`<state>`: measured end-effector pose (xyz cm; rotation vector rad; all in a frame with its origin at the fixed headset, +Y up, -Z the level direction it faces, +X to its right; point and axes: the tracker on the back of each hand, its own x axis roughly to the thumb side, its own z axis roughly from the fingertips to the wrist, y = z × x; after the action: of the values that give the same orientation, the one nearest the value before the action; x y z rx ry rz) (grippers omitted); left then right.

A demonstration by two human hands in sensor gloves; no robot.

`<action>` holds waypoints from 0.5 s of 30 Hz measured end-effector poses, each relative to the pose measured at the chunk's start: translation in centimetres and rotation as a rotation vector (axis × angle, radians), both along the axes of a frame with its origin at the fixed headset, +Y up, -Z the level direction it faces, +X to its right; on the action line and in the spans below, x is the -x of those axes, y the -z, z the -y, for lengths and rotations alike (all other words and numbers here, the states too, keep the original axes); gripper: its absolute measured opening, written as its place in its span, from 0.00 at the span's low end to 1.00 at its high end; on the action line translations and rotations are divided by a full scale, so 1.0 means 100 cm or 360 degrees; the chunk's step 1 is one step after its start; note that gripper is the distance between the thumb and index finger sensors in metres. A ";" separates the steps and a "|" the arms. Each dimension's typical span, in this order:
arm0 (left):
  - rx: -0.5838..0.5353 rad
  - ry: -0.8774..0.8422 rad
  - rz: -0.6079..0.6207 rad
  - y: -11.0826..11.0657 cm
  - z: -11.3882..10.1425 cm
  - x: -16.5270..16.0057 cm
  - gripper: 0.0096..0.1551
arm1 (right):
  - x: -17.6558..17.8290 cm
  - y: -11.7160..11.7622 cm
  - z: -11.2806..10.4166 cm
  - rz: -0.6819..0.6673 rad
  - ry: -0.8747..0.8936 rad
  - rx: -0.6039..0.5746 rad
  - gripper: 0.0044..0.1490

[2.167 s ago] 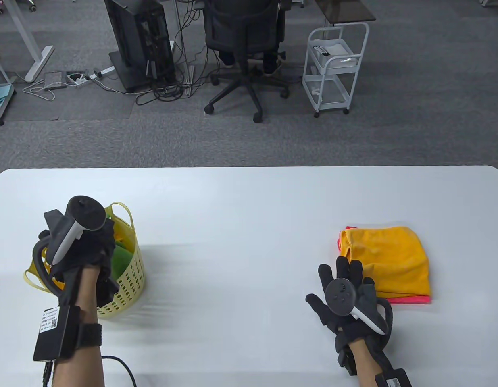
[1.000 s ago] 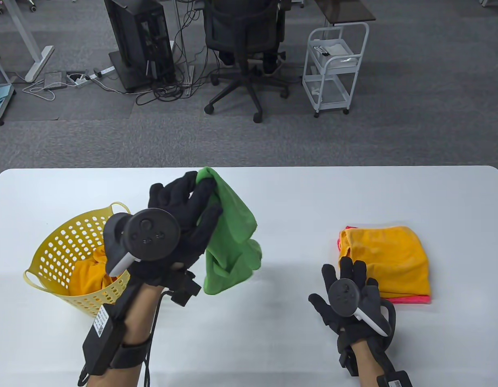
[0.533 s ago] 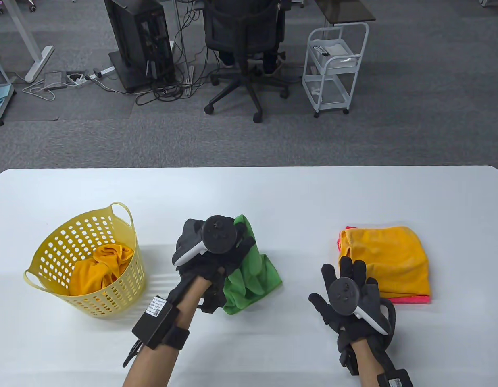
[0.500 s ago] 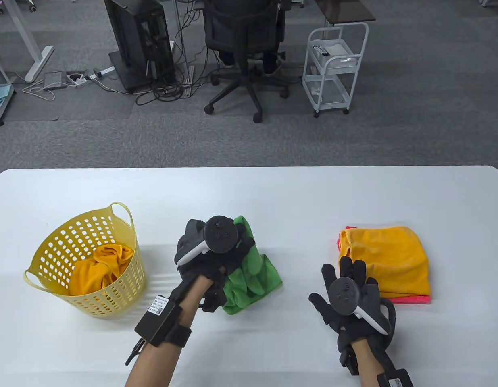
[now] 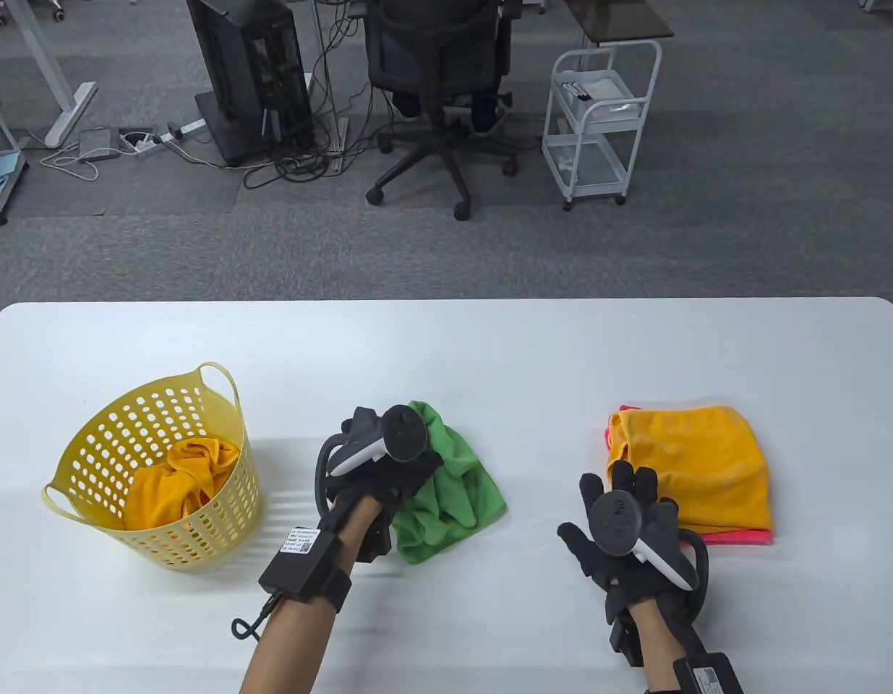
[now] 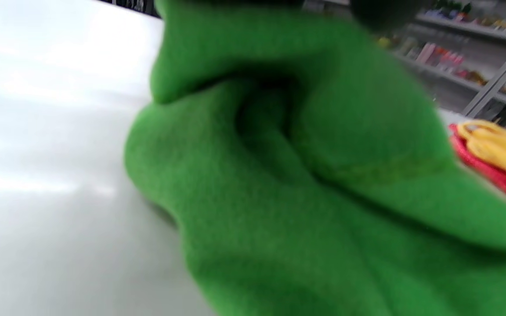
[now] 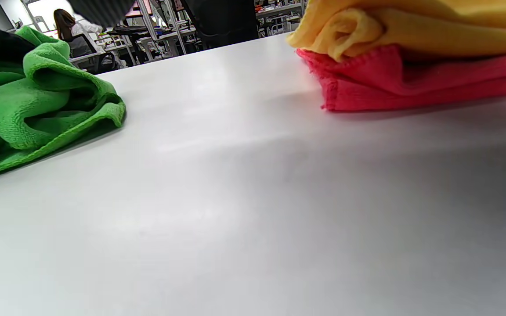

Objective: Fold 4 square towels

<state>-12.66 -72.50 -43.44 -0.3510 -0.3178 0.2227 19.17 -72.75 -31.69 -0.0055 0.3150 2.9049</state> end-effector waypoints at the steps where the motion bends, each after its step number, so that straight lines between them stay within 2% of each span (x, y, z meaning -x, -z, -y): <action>1: -0.0042 -0.0023 0.0019 -0.004 -0.008 0.002 0.38 | 0.000 0.000 0.001 0.0004 0.0000 0.0005 0.52; 4: -0.0155 -0.0157 0.0099 -0.018 -0.032 0.004 0.33 | -0.001 0.001 0.001 0.0015 -0.0002 0.0008 0.52; 7: -0.0249 -0.0184 0.0281 -0.041 -0.049 -0.002 0.35 | -0.001 0.000 0.000 0.0022 -0.0002 0.0005 0.52; 9: -0.0255 -0.0190 0.0440 -0.055 -0.047 -0.009 0.37 | -0.002 -0.001 0.000 0.0027 0.0004 -0.0003 0.52; 11: -0.0252 -0.0164 0.0499 -0.063 -0.041 -0.016 0.35 | -0.002 -0.002 -0.001 0.0029 0.0015 -0.0010 0.52; 13: -0.0145 0.0018 0.0590 -0.068 -0.031 -0.024 0.35 | -0.002 -0.003 -0.002 0.0025 0.0022 -0.0016 0.52; 15: -0.0130 0.0144 0.0631 -0.068 -0.020 -0.030 0.36 | -0.002 -0.005 -0.002 0.0022 0.0029 -0.0014 0.53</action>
<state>-9.69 -70.49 -36.61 -0.3267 -0.6980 0.0492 19.35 -72.52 -31.19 -0.0214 0.2984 2.8868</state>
